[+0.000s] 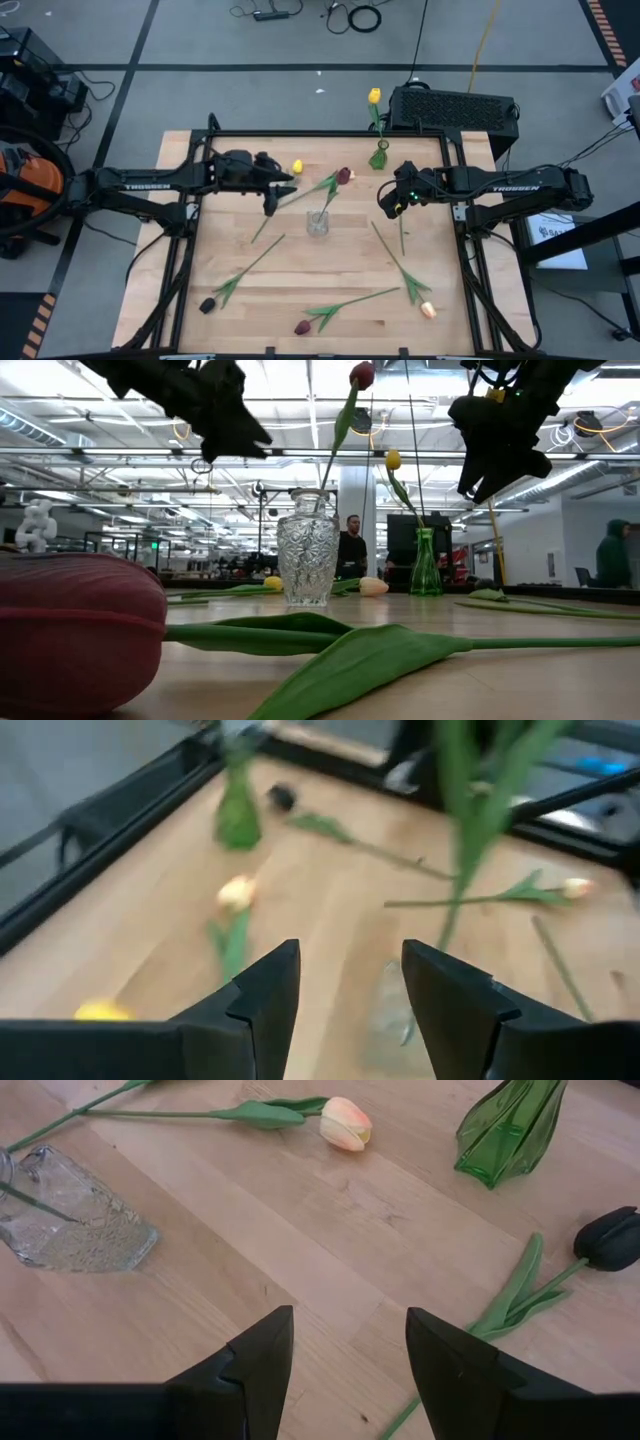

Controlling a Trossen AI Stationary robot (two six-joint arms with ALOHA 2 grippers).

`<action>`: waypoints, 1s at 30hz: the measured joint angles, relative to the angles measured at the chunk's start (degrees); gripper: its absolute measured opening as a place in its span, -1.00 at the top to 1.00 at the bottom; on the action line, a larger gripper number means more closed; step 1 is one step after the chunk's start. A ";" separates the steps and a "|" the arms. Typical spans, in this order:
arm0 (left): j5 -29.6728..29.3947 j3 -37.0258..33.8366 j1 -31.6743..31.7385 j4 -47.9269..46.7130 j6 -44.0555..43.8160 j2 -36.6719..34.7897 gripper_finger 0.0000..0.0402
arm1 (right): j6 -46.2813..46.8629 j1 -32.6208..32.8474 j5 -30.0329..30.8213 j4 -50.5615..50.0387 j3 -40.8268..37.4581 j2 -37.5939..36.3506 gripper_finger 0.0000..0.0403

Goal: Sort flowers into vase by color
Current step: Put the yellow tulip into the green vase

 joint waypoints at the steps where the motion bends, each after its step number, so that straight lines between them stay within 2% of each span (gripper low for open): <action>1: -2.09 0.02 0.04 -1.26 -1.63 0.03 0.08 | 0.00 0.00 0.00 0.02 0.00 -0.01 0.07; 3: -6.29 0.02 0.36 -4.42 -4.76 0.69 0.08 | 0.00 0.00 0.00 0.02 0.00 0.00 0.07; 7: -6.92 0.02 2.25 -9.70 -8.87 2.98 0.08 | 0.00 -0.02 0.02 0.08 0.00 0.00 0.07; 15: 1.45 1.20 9.08 -11.63 -12.14 9.38 0.08 | 0.00 -0.02 1.68 1.55 0.00 0.00 0.07; 20: 6.30 7.28 13.63 -17.30 -10.66 15.16 0.08 | 0.00 0.00 1.61 2.61 0.00 0.00 0.07; 26: 6.26 16.28 16.14 -27.41 -4.69 23.88 0.08 | 1.59 -0.02 1.33 2.29 0.00 0.00 0.07; 30: 6.22 19.88 16.86 -30.25 -4.19 29.16 0.08 | 1.72 -0.01 1.29 2.29 0.00 0.00 0.07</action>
